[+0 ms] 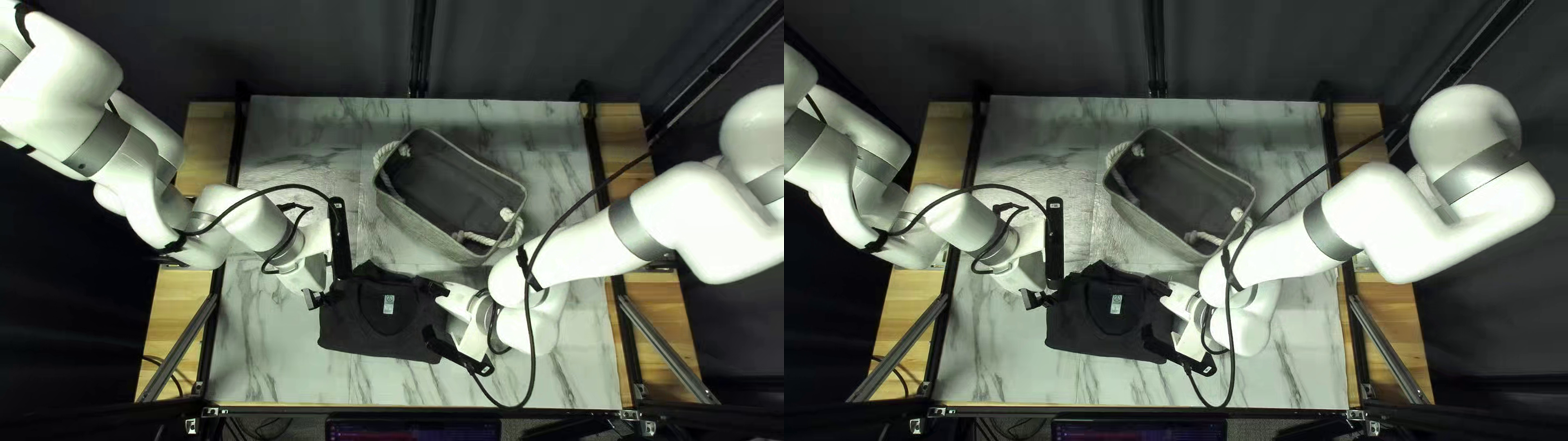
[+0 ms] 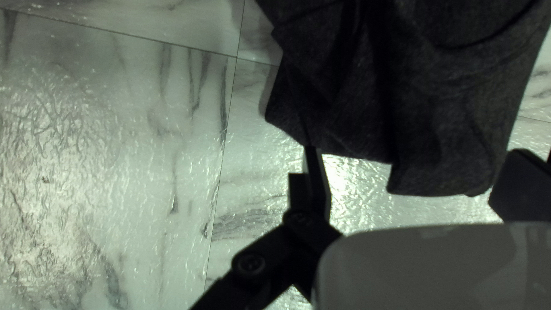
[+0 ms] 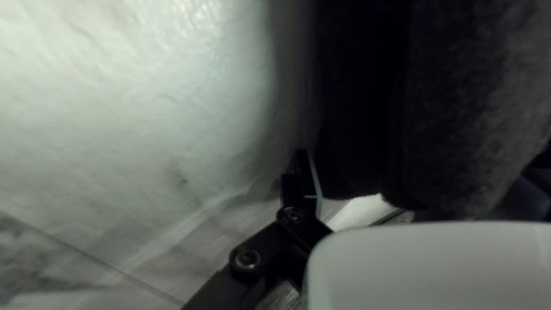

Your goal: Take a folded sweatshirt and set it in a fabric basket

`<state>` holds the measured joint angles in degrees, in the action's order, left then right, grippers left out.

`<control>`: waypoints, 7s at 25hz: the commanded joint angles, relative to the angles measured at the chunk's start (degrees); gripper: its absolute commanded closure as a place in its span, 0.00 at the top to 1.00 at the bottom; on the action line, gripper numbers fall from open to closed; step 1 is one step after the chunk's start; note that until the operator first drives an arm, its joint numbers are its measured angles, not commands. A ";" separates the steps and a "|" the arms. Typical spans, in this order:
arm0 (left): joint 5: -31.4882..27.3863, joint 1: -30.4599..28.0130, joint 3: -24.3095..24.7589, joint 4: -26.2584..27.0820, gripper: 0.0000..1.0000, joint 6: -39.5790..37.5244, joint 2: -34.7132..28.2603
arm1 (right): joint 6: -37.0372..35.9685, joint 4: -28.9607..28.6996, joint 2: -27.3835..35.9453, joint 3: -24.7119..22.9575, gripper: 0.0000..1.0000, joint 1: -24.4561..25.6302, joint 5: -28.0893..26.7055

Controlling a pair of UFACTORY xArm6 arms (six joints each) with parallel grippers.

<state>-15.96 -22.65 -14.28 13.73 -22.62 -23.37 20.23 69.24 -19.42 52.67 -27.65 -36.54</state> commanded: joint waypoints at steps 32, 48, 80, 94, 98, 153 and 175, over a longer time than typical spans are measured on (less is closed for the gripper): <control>-2.07 0.36 -1.58 0.99 1.00 2.21 0.54 | -0.52 -0.60 0.39 -0.15 1.00 -0.12 -0.06; -2.53 0.45 -2.25 0.80 1.00 2.42 1.01 | 0.01 -0.21 0.34 -0.32 1.00 -0.42 -0.73; -2.57 0.48 -2.24 1.23 1.00 2.94 0.98 | -0.53 -0.58 -1.57 2.02 0.00 -1.10 -2.34; 0.18 0.45 -3.00 -1.71 1.00 -2.30 4.68 | -1.74 -2.13 -1.50 2.41 0.00 -2.25 -3.13; 1.62 0.87 -3.18 -5.95 1.00 -9.17 6.89 | -2.18 -2.58 -1.56 2.63 0.00 -2.56 -3.49; -12.96 5.93 -14.80 16.19 0.00 11.18 16.68 | -5.39 -5.77 -2.45 4.85 0.00 -4.08 -6.32; -16.95 4.47 -17.98 9.00 0.46 7.53 13.45 | -3.84 -8.58 -0.38 5.23 0.00 -7.22 -13.09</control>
<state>-33.49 -18.37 -31.73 21.39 -16.62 -11.32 16.20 60.57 -19.52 57.90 -34.94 -49.91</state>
